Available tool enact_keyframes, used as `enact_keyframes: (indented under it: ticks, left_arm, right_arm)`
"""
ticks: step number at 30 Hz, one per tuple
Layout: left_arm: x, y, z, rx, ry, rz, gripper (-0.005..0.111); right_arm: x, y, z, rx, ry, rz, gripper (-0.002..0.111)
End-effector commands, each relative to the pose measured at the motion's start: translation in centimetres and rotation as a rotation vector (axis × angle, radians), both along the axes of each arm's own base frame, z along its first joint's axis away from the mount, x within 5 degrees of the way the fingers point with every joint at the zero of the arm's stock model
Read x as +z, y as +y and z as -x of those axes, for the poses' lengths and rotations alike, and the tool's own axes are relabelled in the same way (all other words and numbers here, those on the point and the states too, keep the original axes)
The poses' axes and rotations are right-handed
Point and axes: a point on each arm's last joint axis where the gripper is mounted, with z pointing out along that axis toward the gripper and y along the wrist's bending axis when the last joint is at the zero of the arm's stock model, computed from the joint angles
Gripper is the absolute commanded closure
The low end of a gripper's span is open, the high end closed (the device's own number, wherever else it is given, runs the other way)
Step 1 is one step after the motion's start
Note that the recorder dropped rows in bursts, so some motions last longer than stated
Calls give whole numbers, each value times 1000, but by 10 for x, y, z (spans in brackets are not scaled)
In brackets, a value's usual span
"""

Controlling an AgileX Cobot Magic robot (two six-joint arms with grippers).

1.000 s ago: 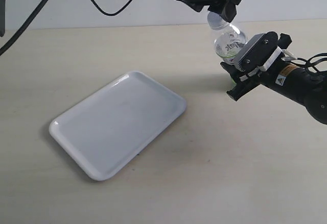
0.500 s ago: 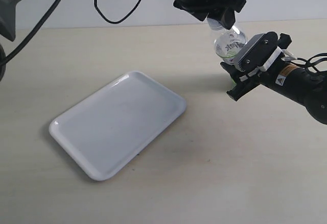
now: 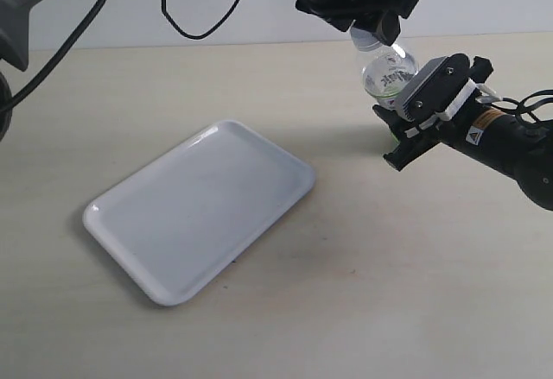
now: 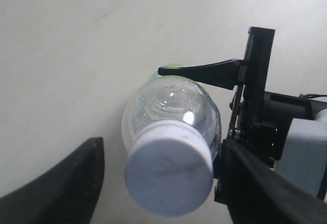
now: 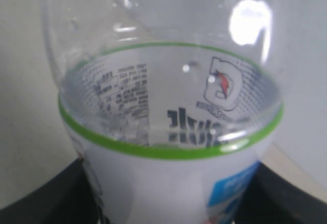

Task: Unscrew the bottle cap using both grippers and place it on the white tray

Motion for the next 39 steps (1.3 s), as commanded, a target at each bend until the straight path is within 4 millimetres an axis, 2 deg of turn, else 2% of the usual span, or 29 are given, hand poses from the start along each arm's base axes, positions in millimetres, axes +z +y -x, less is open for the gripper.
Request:
enact_keyframes:
  ticks: [1,3,8,11,13,14,15,17,20,34,39]
  left_arm:
    - [7,1,0,4,-17,18,44]
    - [7,1,1,2,-12,13,45]
    - [6,2,2,-3,-4,-1,58]
    - [6,2,2,-3,-4,-1,59]
    - [6,2,2,-3,-4,-1,63]
    - [6,2,2,2,-1,1,74]
    - [6,2,2,2,-1,1,79]
    - [7,2,2,14,8,8,106]
    - [8,2,2,18,10,11,107]
    - [19,1,0,300,168,171,107]
    - [22,3,3,257,146,142,107]
  right_arm:
    - [-6,-1,3,5,59,22,108]
    - [-6,-1,3,5,59,22,108]
    - [-6,-1,3,5,59,22,108]
    - [-6,-1,3,5,59,22,108]
    - [-6,-1,3,5,59,22,108]
    - [-6,-1,3,5,59,22,108]
    - [-6,-1,3,5,59,22,108]
    - [-6,-1,3,5,59,22,108]
    - [-6,-1,3,5,59,22,108]
    - [-6,-1,3,5,59,22,108]
    - [-6,-2,2,2,60,19,108]
